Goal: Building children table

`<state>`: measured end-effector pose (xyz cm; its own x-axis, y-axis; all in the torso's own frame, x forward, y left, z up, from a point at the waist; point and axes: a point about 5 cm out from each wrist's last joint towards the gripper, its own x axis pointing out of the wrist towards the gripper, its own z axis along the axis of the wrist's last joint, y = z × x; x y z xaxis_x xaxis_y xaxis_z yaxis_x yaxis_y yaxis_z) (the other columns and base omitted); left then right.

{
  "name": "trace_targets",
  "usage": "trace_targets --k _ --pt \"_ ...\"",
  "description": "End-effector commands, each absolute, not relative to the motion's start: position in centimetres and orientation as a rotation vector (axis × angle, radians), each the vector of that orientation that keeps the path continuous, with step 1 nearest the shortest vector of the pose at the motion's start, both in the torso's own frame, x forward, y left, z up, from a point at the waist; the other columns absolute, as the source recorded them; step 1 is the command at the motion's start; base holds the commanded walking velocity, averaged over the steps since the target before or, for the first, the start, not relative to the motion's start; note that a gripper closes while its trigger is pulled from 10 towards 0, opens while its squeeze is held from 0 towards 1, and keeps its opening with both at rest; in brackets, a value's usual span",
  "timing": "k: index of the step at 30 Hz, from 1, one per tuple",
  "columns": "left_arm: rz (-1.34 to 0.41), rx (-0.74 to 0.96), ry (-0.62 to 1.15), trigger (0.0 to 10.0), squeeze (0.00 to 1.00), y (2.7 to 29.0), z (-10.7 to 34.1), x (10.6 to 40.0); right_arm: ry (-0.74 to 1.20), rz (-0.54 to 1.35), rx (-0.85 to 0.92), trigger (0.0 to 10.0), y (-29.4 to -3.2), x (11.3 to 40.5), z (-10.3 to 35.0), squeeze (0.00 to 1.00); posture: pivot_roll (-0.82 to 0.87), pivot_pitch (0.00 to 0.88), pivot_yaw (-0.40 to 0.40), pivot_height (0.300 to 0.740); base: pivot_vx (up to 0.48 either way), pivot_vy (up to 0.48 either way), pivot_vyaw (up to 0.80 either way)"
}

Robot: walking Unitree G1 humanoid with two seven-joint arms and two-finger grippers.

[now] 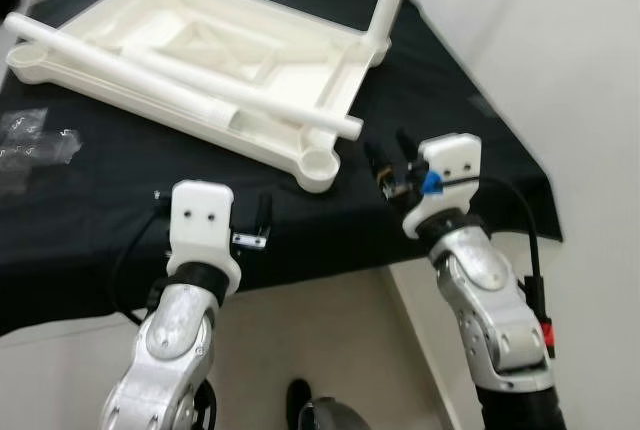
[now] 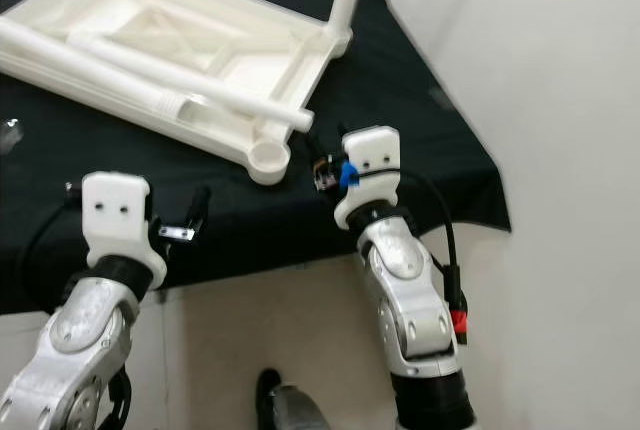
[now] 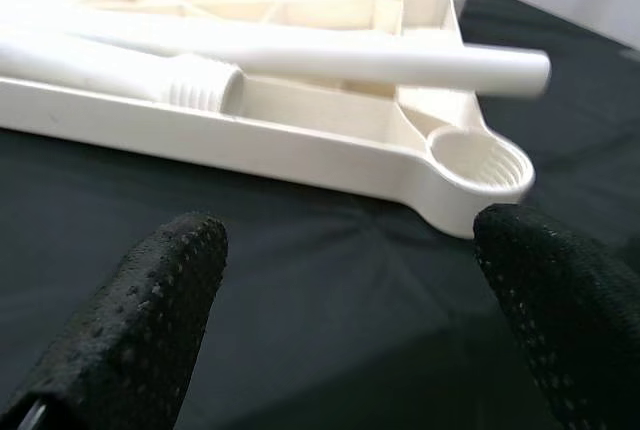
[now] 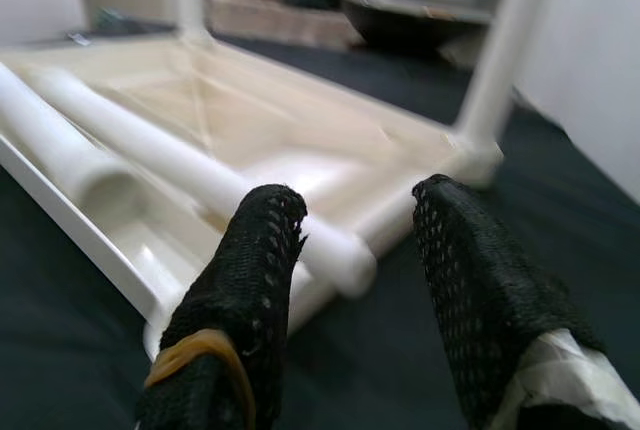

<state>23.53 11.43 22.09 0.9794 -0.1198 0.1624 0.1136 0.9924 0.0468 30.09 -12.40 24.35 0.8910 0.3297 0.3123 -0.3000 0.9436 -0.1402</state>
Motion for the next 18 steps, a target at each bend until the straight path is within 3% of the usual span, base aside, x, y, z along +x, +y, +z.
trace_targets --k 1,8,11,18 --pt "-0.097 0.044 -0.177 10.0 0.0 11.8 22.2 23.3 -0.351 0.391 -0.125 10.0 -11.6 30.2 24.7 0.0 0.01 0.242 -0.135 0.74 0.0 0.0 0.0" --pt "-0.094 0.047 -0.187 10.0 0.0 11.9 22.6 23.5 -0.195 0.547 -0.277 10.0 -9.4 33.7 24.0 0.0 0.01 0.245 -0.136 0.74 0.0 0.0 0.0" --pt "-0.092 0.05 -0.195 10.0 0.0 12.0 22.8 23.5 -0.035 0.708 -0.422 10.0 -8.3 35.7 23.1 0.0 0.01 0.246 -0.145 0.74 0.0 0.0 0.0" --pt "-0.086 0.051 -0.196 10.0 0.0 12.0 22.9 23.5 0.015 0.719 -0.43 10.0 -7.6 37.3 23.7 0.0 0.01 0.247 -0.15 0.74 0.0 0.0 0.0"
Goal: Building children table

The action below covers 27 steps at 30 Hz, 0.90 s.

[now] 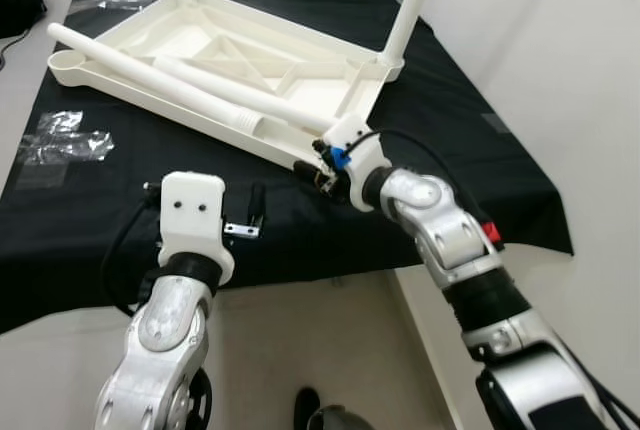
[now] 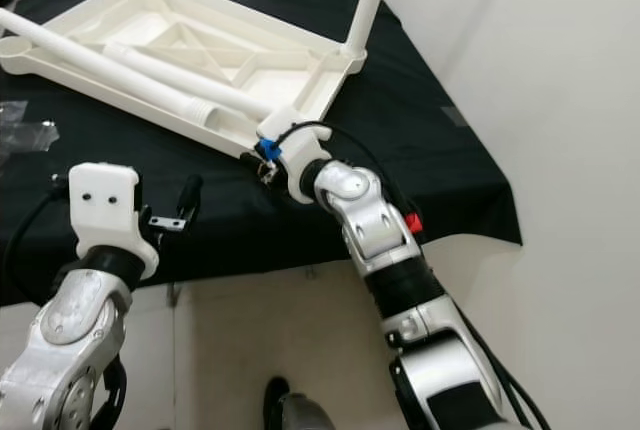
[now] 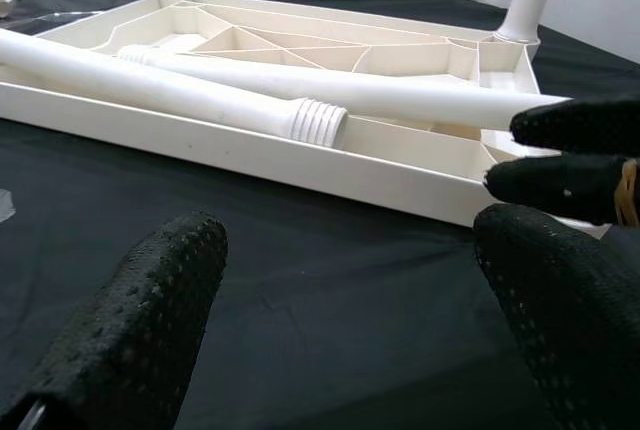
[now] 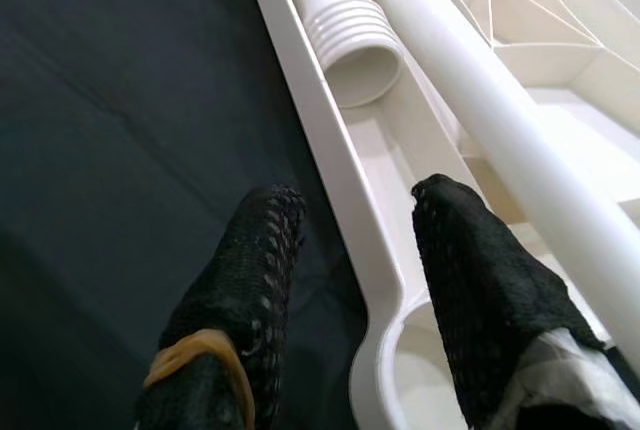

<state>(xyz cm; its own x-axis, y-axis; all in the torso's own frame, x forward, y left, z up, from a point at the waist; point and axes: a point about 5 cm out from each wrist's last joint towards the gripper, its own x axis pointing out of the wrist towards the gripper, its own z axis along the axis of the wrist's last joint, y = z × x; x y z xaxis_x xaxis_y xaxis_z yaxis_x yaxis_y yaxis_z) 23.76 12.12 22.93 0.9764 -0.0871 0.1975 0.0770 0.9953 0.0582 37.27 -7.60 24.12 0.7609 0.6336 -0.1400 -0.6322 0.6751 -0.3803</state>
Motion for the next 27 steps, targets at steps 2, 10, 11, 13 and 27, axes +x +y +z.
trace_targets --k 2,10,11,13,27 --pt "-0.085 0.05 -0.196 10.0 0.0 12.0 22.9 23.4 0.04 0.741 -0.446 10.0 -7.2 37.8 23.8 0.0 0.02 0.247 -0.152 0.74 0.0 0.0 0.0" --pt "-0.081 0.052 -0.196 10.0 0.0 12.0 23.0 23.2 0.174 0.744 -0.445 10.0 -5.9 39.6 23.8 0.0 0.03 0.246 -0.164 0.74 0.0 0.0 0.0" --pt "-0.081 0.05 -0.197 10.0 0.0 12.0 23.1 23.2 0.194 0.752 -0.448 10.0 -5.7 39.7 23.7 0.0 0.03 0.246 -0.167 0.74 0.0 0.0 0.0" --pt "-0.083 0.046 -0.199 10.0 0.0 11.8 23.1 23.1 0.211 0.749 -0.456 10.0 -5.3 40.0 23.7 0.0 0.03 0.252 -0.169 0.74 0.0 0.0 0.0" --pt "-0.082 0.041 -0.171 10.0 0.0 11.6 22.8 22.4 0.177 0.715 -0.47 10.0 -4.3 40.9 25.6 0.0 0.03 0.286 -0.187 0.74 0.0 0.0 0.0"
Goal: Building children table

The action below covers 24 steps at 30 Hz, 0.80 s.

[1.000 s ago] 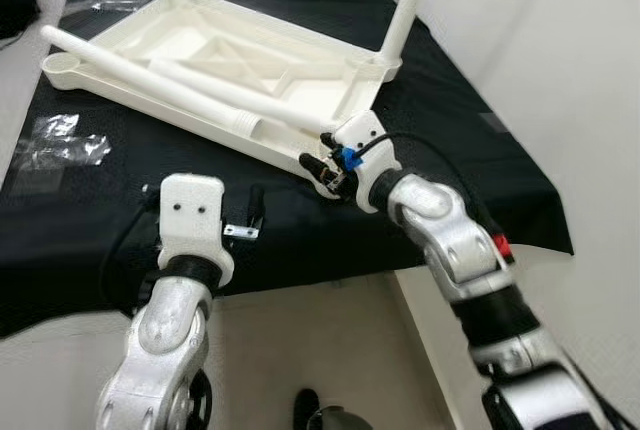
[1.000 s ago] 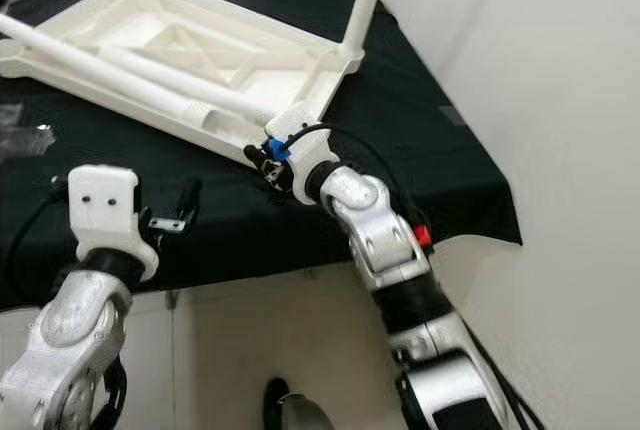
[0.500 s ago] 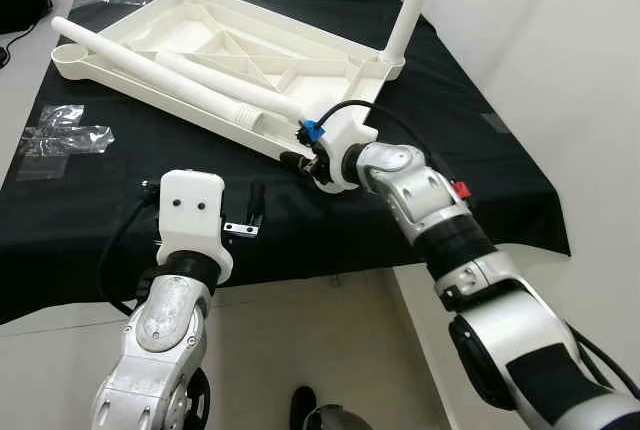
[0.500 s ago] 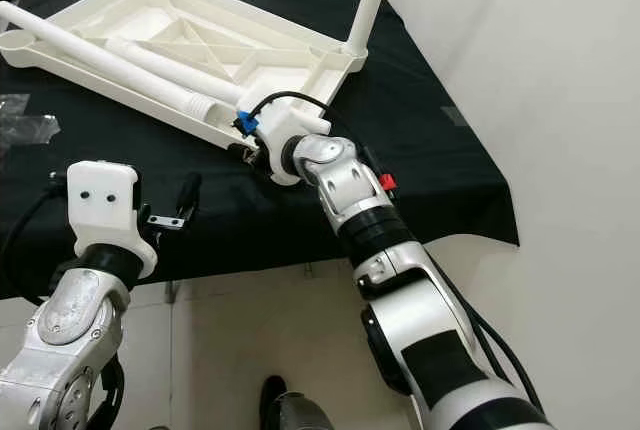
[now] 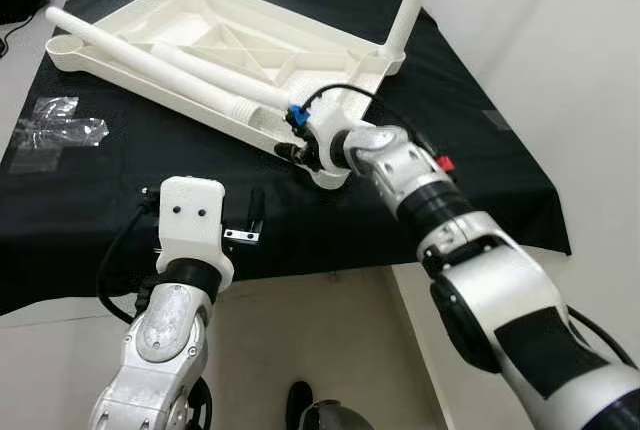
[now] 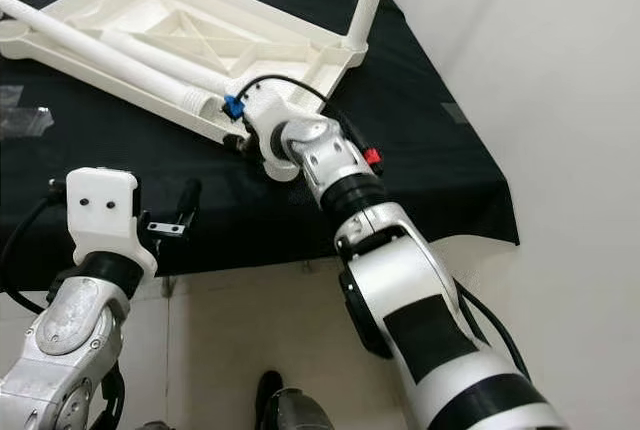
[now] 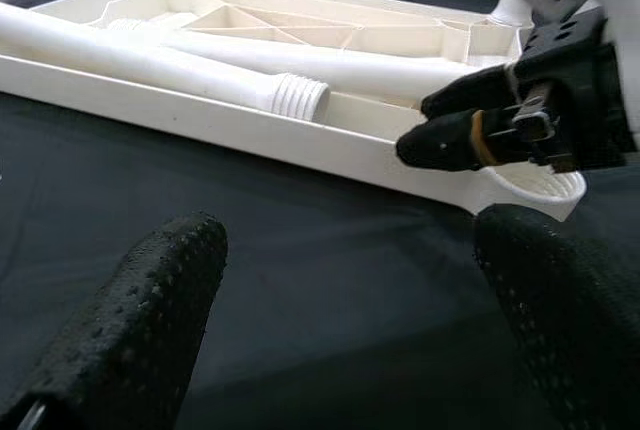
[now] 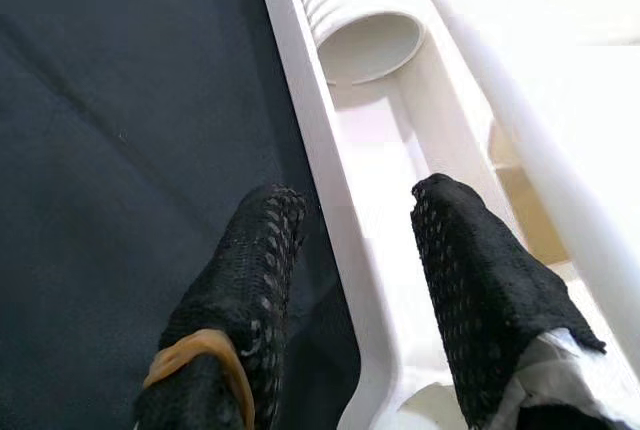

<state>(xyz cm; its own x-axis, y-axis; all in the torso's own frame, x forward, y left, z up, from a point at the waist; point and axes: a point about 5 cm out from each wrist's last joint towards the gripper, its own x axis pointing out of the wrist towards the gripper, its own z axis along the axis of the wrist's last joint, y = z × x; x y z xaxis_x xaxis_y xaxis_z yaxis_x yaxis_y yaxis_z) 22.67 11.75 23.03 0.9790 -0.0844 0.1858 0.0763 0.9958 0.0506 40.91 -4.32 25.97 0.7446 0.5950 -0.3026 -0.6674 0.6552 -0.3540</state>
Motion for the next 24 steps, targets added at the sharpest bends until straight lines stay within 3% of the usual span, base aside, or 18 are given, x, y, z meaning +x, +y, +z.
trace_targets --k 1,24 --pt "-0.082 0.041 -0.169 10.0 0.0 11.5 22.8 22.4 0.177 0.713 -0.472 10.0 -4.2 41.0 25.6 0.0 0.03 0.286 -0.187 0.74 0.0 0.0 0.0" --pt "-0.056 0.005 -0.157 10.0 0.0 11.3 23.4 21.1 0.256 0.778 -0.508 10.0 -1.7 40.1 23.1 0.0 0.02 0.375 -0.223 0.74 0.0 0.0 0.0"
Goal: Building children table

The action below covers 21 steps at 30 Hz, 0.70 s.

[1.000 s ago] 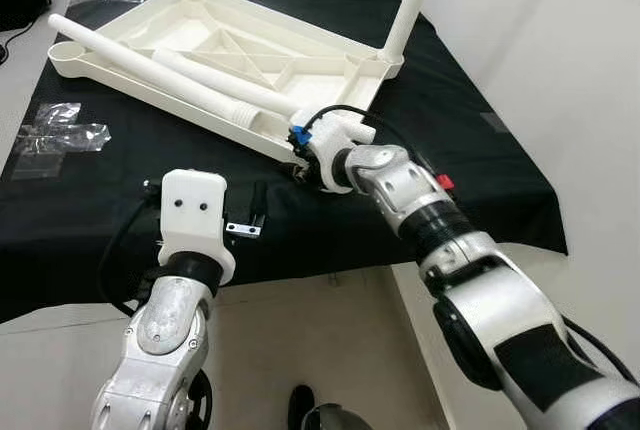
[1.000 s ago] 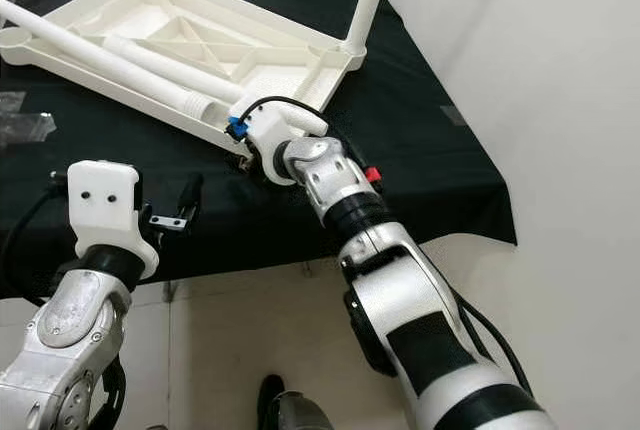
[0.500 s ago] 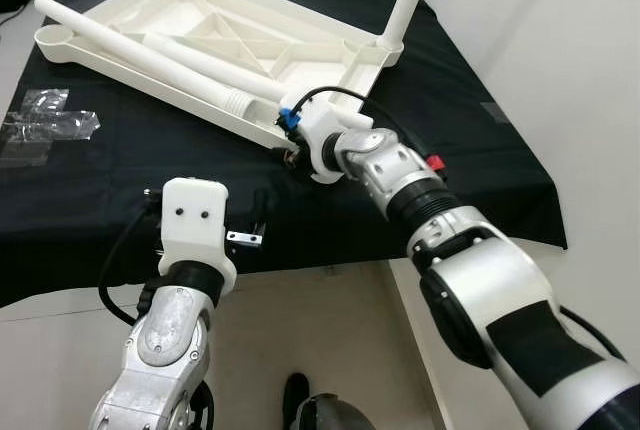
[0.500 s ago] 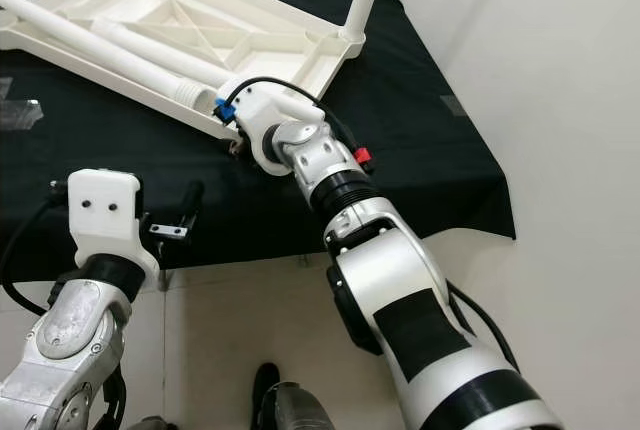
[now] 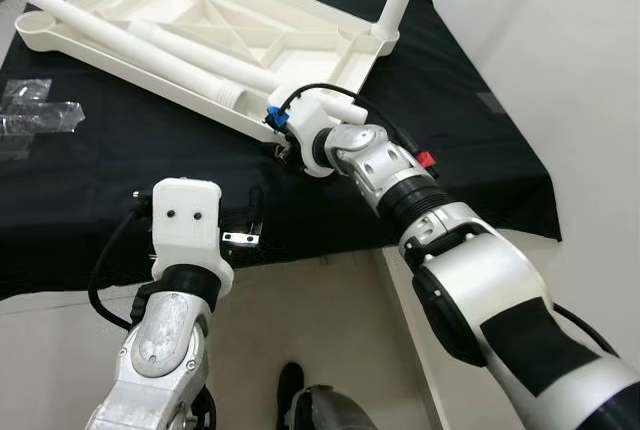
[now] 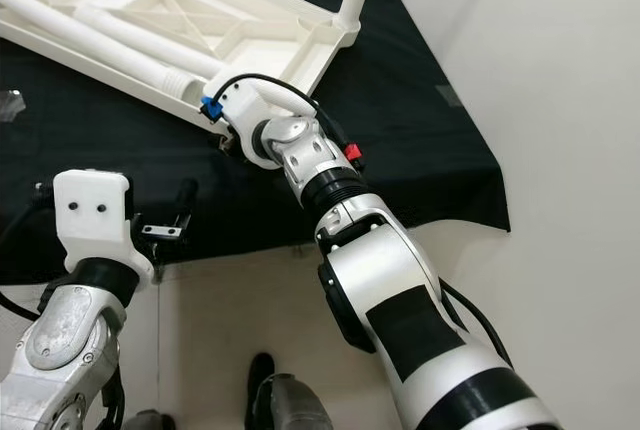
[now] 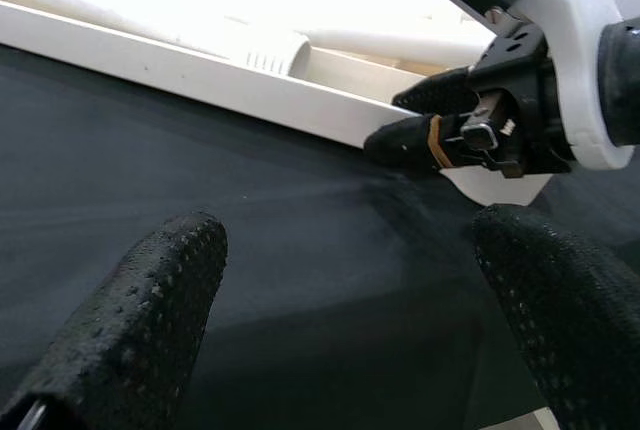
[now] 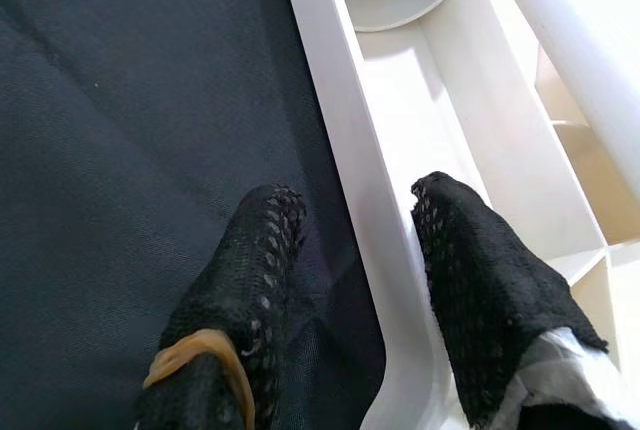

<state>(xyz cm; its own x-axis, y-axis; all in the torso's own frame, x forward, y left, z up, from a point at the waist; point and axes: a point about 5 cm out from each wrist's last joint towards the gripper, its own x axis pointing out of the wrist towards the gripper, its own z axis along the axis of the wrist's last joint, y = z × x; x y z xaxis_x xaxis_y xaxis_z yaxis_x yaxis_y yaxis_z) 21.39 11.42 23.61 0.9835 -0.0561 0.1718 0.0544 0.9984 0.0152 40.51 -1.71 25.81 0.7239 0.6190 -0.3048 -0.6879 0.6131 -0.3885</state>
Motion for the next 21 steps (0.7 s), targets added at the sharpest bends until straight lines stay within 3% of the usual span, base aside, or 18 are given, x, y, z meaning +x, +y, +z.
trace_targets --k 1,5,6,7,8,21 --pt "-0.056 0.005 -0.157 10.0 0.0 11.3 23.4 21.1 0.256 0.778 -0.508 10.0 -1.7 40.1 23.1 0.0 0.02 0.375 -0.223 0.74 0.0 0.0 0.0" --pt "-0.055 0.004 -0.15 10.0 0.0 11.2 23.4 21.0 0.248 0.802 -0.511 10.0 -1.1 39.9 23.2 0.0 0.01 0.388 -0.231 0.74 0.0 0.0 0.0" --pt "-0.053 0.001 -0.149 10.0 0.0 11.2 23.4 20.9 0.246 0.808 -0.512 8.5 -0.9 39.9 23.3 0.0 0.01 0.388 -0.231 0.74 0.0 0.0 0.0" --pt "-0.053 0.001 -0.149 10.0 0.0 11.2 23.4 20.9 0.246 0.808 -0.512 8.5 -0.9 39.9 23.3 0.0 0.01 0.388 -0.231 0.74 0.0 0.0 0.0" --pt "-0.051 0.0 -0.148 10.0 0.0 11.2 23.5 20.9 0.246 0.809 -0.51 0.0 -0.8 39.9 23.2 0.0 0.01 0.39 -0.232 0.74 0.0 0.0 0.0" --pt "-0.034 0.006 -0.136 10.0 0.0 11.5 23.4 20.8 0.256 0.855 -0.5 0.0 -2.2 40.1 23.3 0.0 0.0 0.394 -0.231 0.74 0.0 0.0 0.0"
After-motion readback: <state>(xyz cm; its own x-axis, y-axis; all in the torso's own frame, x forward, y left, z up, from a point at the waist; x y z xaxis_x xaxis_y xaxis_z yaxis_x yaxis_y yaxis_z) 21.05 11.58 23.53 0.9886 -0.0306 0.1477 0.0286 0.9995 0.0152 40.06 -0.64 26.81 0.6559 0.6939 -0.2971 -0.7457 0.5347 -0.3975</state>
